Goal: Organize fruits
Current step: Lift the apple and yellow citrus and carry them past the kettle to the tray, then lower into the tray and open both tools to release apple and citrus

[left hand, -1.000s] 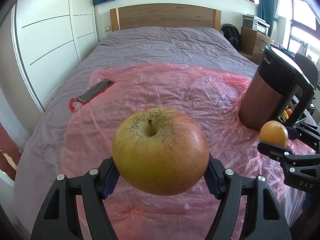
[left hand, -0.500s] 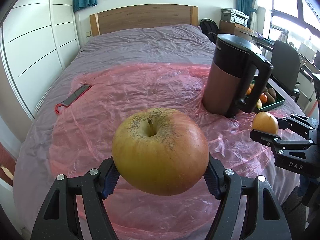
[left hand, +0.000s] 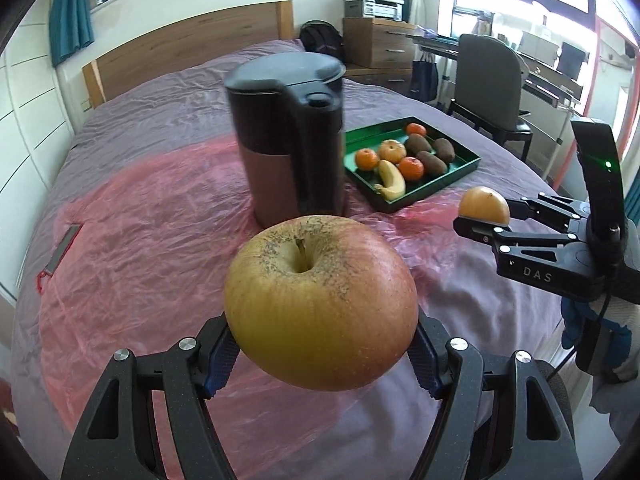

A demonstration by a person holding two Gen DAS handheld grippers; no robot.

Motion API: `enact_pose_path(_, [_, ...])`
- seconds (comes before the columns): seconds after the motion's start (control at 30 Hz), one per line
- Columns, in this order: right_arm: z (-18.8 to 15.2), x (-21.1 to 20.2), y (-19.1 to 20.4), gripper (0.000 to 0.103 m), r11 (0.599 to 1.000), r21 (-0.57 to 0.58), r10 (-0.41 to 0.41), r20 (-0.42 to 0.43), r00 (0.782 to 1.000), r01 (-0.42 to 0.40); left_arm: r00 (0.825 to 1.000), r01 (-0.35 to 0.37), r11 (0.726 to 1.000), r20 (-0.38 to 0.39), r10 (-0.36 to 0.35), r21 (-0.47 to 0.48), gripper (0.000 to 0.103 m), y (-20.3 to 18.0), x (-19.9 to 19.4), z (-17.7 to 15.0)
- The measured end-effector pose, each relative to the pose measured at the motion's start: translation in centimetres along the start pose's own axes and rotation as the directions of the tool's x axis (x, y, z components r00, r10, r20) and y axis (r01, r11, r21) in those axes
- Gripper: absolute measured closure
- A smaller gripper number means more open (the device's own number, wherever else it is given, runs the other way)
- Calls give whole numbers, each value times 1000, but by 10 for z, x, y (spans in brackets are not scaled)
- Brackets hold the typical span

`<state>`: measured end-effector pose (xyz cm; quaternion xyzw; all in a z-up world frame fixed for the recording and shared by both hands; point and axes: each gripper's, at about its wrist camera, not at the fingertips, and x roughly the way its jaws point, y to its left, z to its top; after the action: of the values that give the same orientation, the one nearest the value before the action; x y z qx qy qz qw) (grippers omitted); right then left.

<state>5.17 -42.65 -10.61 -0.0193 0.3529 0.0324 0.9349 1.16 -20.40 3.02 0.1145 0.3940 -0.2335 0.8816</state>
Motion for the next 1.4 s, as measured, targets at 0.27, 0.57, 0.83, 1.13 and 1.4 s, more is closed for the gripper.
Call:
enact_pose_path(0.27, [4, 12, -96, 39, 990, 114, -82, 22, 996, 79, 995, 103, 988, -27, -100, 116, 35, -82, 48, 52])
enact_pose_path(0.57, [40, 58, -159, 40, 980, 171, -116, 59, 991, 105, 997, 71, 991, -9, -70, 111, 35, -107, 116, 118])
enact_pose_path(0.83, [70, 122, -190, 39, 973, 196, -135, 45, 990, 124, 999, 25, 997, -28, -23, 74, 35, -105, 184, 150])
enact_pose_path(1.13, [99, 171, -207, 39, 974, 167, -157, 18, 987, 152, 998, 38, 997, -52, -34, 68, 35, -114, 228, 154])
enact_pose_path(1.4, [118, 192, -222, 39, 968, 181, -181, 8, 983, 177, 999, -7, 999, -35, 9, 36, 35, -109, 247, 164])
